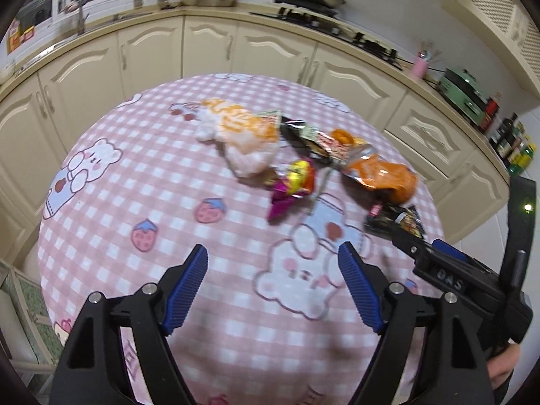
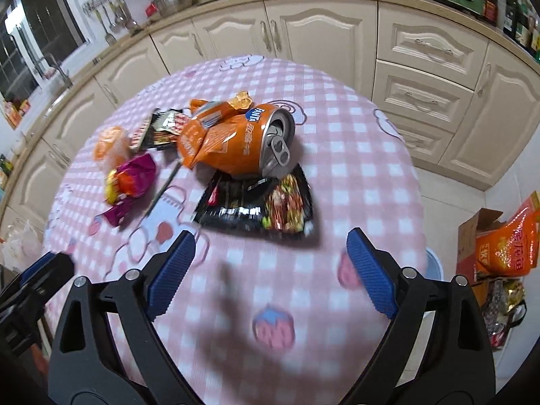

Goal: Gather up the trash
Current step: 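Grasp the purple candy wrapper with the left tool while the right tool grasps the black snack tray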

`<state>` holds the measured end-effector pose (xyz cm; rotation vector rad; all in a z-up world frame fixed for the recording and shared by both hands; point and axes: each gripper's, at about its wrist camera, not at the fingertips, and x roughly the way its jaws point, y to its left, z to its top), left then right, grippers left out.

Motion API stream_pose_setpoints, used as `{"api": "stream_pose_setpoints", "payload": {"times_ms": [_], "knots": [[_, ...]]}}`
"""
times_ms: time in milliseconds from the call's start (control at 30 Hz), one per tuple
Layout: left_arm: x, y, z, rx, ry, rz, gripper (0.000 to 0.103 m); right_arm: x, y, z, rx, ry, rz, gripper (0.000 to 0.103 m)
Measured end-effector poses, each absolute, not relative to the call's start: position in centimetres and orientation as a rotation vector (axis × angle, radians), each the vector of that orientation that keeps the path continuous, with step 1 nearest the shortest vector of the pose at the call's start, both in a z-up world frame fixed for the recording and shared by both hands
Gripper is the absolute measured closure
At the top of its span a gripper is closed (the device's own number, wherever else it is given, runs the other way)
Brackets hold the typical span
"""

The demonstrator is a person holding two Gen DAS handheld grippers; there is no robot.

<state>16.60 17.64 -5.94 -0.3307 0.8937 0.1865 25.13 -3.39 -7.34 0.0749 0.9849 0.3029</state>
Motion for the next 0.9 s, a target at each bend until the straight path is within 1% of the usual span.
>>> {"api": "stream_pose_setpoints", "payload": {"times_ms": [100,267,367,400,433,467,500,533,567,600,633,667,700,767,833,900], "knots": [[17.5,18.8,-6.3,-0.344,0.902,0.199,0.025,26.5,-2.4,-8.0,0.057,0.998,0.285,0.013],[19.4,18.9,-6.5,-0.338,0.924,0.183,0.025,27.9,-0.7,-8.6,-0.048,0.961,0.221,0.013],[20.8,18.8,-6.4,-0.338,0.924,0.164,0.025,27.7,-0.4,-8.8,-0.085,0.930,0.227,0.016],[21.5,18.6,-6.3,-0.331,0.920,0.157,0.025,27.5,-0.5,-8.8,-0.082,0.922,0.234,0.020],[21.9,18.4,-6.4,-0.329,0.922,0.154,0.025,27.6,-0.7,-8.7,-0.077,0.919,0.239,0.029],[22.5,18.3,-6.5,-0.328,0.930,0.150,0.025,27.6,-0.9,-8.5,-0.069,0.912,0.240,0.034],[23.3,18.2,-6.8,-0.338,0.948,0.143,0.025,27.7,-1.2,-8.3,-0.059,0.909,0.246,0.047],[23.9,18.2,-7.0,-0.352,0.963,0.137,0.026,27.7,-1.2,-8.3,-0.054,0.907,0.251,0.053],[24.4,18.2,-7.3,-0.364,0.976,0.130,0.026,27.7,-1.4,-8.2,-0.049,0.906,0.254,0.055],[25.0,18.2,-7.6,-0.374,0.987,0.121,0.028,27.7,-1.6,-8.2,-0.042,0.906,0.257,0.060],[25.4,18.2,-8.0,-0.375,1.002,0.122,0.039,27.7,-1.9,-8.2,-0.025,0.904,0.266,0.068],[25.5,18.2,-8.4,-0.373,1.015,0.128,0.049,27.6,-2.3,-8.1,-0.006,0.904,0.279,0.070],[25.8,18.2,-8.9,-0.374,1.039,0.138,0.064,27.5,-2.5,-8.1,0.013,0.907,0.293,0.072],[26.0,18.3,-9.3,-0.388,1.054,0.129,0.065,27.5,-2.9,-8.1,0.034,0.909,0.309,0.075],[25.7,18.2,-9.1,-0.377,1.038,0.137,0.068,27.5,-3.2,-8.1,0.059,0.909,0.321,0.080],[25.3,18.0,-8.7,-0.356,1.024,0.155,0.069,27.2,-3.4,-8.0,0.071,0.911,0.336,0.082]]}}
